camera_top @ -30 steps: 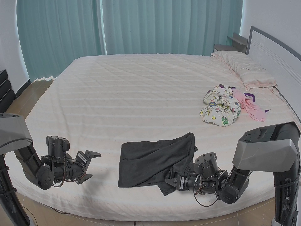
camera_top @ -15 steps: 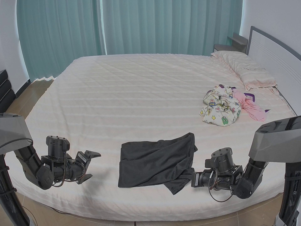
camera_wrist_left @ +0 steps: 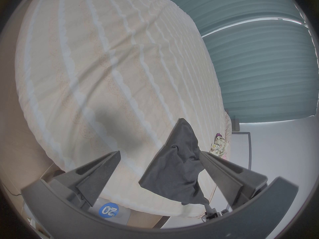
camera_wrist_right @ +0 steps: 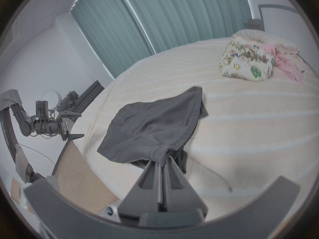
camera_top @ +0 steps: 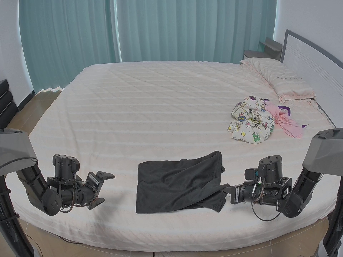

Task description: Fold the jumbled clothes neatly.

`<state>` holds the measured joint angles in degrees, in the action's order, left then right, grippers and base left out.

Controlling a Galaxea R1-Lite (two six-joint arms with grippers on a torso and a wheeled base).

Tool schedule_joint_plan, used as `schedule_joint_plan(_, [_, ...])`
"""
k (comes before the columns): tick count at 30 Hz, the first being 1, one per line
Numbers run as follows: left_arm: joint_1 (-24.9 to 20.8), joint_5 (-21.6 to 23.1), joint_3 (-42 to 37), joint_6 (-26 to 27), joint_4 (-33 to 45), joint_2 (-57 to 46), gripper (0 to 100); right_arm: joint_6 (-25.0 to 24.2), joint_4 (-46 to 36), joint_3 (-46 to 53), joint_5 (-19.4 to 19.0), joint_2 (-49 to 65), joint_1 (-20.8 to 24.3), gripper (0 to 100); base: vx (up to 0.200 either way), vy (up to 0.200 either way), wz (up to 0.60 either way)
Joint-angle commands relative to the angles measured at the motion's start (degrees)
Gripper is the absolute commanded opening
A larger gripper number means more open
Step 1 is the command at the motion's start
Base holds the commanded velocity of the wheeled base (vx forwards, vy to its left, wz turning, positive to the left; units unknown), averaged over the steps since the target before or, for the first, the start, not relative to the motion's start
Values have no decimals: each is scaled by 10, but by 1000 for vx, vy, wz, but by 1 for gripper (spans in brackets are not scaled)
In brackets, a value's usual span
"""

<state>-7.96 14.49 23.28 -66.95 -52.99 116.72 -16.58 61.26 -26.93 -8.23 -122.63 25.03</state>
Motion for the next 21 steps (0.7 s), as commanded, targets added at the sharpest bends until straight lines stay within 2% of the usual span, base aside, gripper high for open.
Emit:
schedule_joint_plan(1, [0,0,0,0,0,1,100,33,-2,-10,-2,26,-18,0,0,0,0])
schedule_joint_plan(8, [0,0,0,0,0,1,100,70,-3,-38,-29,38,-33,0,0,0,0])
schedule_joint_plan(15, [0,0,0,0,0,1,100,114,-3,-61,-40,29,-34,0,0,0,0])
schedule_joint_plan(21, [1,0,0,0,0,1,100,186,-3,-17,-83,20,-63,0,0,0,0])
